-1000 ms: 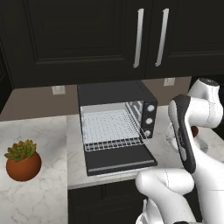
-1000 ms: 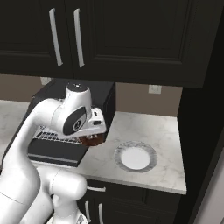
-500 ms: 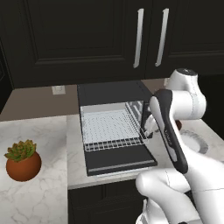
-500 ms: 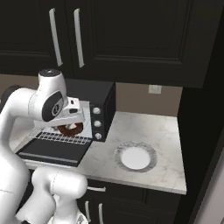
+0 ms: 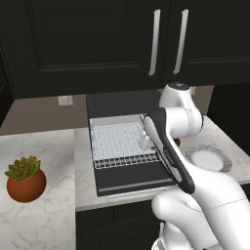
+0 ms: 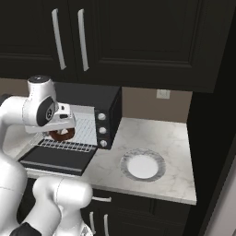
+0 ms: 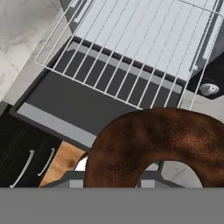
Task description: Pick up the bagel from the plate, place it on the toaster oven rack, close the door, and set the timer.
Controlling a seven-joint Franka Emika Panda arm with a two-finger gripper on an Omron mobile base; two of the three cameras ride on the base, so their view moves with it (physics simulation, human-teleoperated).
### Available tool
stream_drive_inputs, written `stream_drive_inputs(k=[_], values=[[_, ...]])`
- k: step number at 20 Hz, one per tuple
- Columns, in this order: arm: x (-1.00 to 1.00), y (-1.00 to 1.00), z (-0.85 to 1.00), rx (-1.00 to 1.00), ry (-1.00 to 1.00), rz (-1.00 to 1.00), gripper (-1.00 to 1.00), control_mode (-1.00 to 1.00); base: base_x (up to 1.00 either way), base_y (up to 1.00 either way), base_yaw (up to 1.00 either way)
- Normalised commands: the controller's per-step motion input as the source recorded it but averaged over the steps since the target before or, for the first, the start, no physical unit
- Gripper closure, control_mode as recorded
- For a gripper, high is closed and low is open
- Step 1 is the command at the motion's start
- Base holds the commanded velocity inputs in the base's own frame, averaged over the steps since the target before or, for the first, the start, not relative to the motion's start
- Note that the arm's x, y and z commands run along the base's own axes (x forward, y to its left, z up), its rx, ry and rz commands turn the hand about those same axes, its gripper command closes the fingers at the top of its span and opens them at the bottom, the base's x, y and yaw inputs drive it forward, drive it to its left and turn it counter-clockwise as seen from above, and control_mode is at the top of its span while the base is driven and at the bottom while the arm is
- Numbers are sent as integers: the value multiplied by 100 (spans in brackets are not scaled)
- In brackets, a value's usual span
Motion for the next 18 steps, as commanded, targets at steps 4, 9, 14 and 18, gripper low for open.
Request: stream_drive_inputs(k=[4,9,14,18], values=[[16,46,-26,0,0,0,100,-100,0,0,0],[21,43,-25,0,0,0,100,-100,0,0,0],[28,27,-15,0,0,0,100,-100,0,0,0],[24,13,-16,0,0,0,100,-100,0,0,0]])
